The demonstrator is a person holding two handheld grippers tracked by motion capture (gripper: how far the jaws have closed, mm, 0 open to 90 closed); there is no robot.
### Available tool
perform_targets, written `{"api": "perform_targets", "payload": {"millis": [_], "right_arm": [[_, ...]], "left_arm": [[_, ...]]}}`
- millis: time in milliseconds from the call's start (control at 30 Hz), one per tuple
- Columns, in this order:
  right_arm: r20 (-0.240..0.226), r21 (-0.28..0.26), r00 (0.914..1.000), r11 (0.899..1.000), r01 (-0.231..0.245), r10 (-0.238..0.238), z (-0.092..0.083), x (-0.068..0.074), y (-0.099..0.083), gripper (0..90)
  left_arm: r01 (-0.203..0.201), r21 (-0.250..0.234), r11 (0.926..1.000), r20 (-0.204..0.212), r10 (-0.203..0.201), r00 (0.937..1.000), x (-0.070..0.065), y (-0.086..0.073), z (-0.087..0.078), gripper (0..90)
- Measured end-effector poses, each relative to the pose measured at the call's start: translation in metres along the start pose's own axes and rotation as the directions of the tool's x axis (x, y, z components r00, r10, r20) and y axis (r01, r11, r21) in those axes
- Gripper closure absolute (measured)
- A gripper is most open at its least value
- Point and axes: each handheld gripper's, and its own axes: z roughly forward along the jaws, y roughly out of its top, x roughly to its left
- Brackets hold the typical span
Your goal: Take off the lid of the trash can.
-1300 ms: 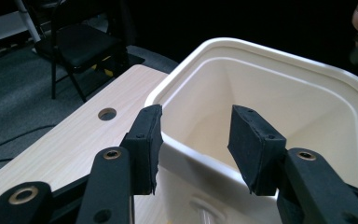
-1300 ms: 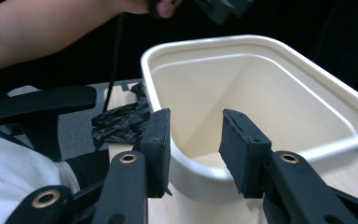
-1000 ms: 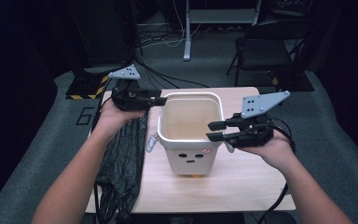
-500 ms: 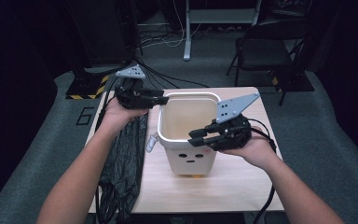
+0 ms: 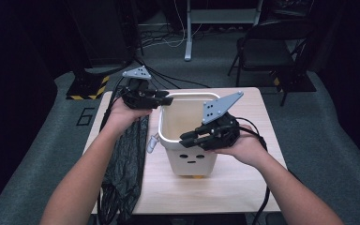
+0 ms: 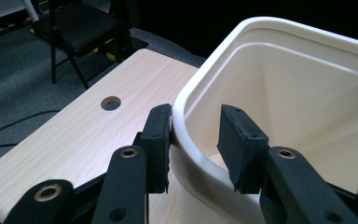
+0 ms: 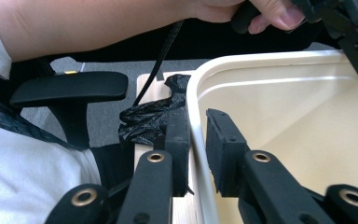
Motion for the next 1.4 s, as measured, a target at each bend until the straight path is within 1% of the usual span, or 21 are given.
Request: {"api": "perform_targets", "payload": {"millis": [133, 167, 500, 533, 567, 600, 667, 833, 967, 1000, 1200, 1267, 1400], "right_arm": [[-0.004, 0.021, 1.0000, 1.000, 0.004, -0.004, 0.003, -0.002, 0.001, 81.1], [-0.012, 0.024, 0.9999, 1.000, 0.003, -0.002, 0.003, -0.003, 0.001, 82.1], [-0.026, 0.034, 0.9996, 0.999, 0.006, -0.005, 0.005, -0.004, 0.002, 82.2], [-0.026, 0.041, 0.9996, 0.999, 0.010, -0.009, 0.004, -0.005, 0.002, 81.7], [-0.026, 0.041, 0.9996, 0.999, 0.010, -0.009, 0.004, -0.005, 0.002, 81.7], [-0.033, 0.047, 0.9994, 0.999, 0.014, -0.013, 0.004, -0.005, 0.000, 81.1], [-0.033, 0.052, 0.9993, 0.998, 0.020, -0.018, 0.003, -0.005, -0.001, 81.2], [-0.027, 0.050, 0.9994, 0.999, 0.022, -0.021, 0.003, -0.004, -0.002, 82.3], [-0.027, 0.055, 0.9992, 0.998, 0.030, -0.029, 0.003, -0.004, -0.001, 82.7], [-0.024, 0.058, 0.9992, 0.998, 0.032, -0.031, 0.003, -0.004, 0.000, 82.7], [-0.023, 0.056, 0.9992, 0.998, 0.032, -0.031, 0.003, -0.005, 0.000, 82.9], [-0.024, 0.057, 0.9992, 0.998, 0.034, -0.032, 0.003, -0.005, 0.000, 82.9], [-0.019, 0.062, 0.9991, 0.997, 0.038, -0.037, 0.003, -0.004, 0.001, 83.0]], "left_arm": [[0.000, 0.003, 1.0000, 0.001, 0.000, 1.0000, 0.001, 0.001, 0.002, 63.7], [0.002, 0.003, 1.0000, 0.002, -0.002, 1.0000, 0.001, 0.001, 0.003, 63.7], [-0.005, 0.023, 0.9997, -0.004, 0.005, 1.0000, 0.002, 0.004, 0.010, 64.3], [-0.017, 0.031, 0.9994, -0.011, 0.018, 0.9998, 0.002, 0.006, 0.011, 64.4], [-0.017, 0.031, 0.9994, -0.011, 0.018, 0.9998, 0.002, 0.006, 0.011, 64.7], [-0.026, 0.041, 0.9988, -0.021, 0.027, 0.9994, 0.002, 0.008, 0.011, 65.2], [-0.024, 0.044, 0.9987, -0.025, 0.025, 0.9994, 0.002, 0.008, 0.011, 65.4], [-0.021, 0.043, 0.9988, -0.022, 0.022, 0.9995, 0.003, 0.009, 0.013, 68.9], [-0.020, 0.044, 0.9989, -0.032, 0.021, 0.9993, 0.003, 0.010, 0.014, 72.7], [-0.014, 0.037, 0.9992, -0.030, 0.015, 0.9994, 0.003, 0.011, 0.013, 74.4], [-0.014, 0.031, 0.9994, -0.028, 0.015, 0.9995, 0.004, 0.013, 0.011, 78.9], [-0.021, 0.028, 0.9994, -0.031, 0.022, 0.9993, 0.004, 0.013, 0.011, 79.7], [-0.021, 0.028, 0.9994, -0.035, 0.022, 0.9991, 0.003, 0.014, 0.010, 80.7]]}}
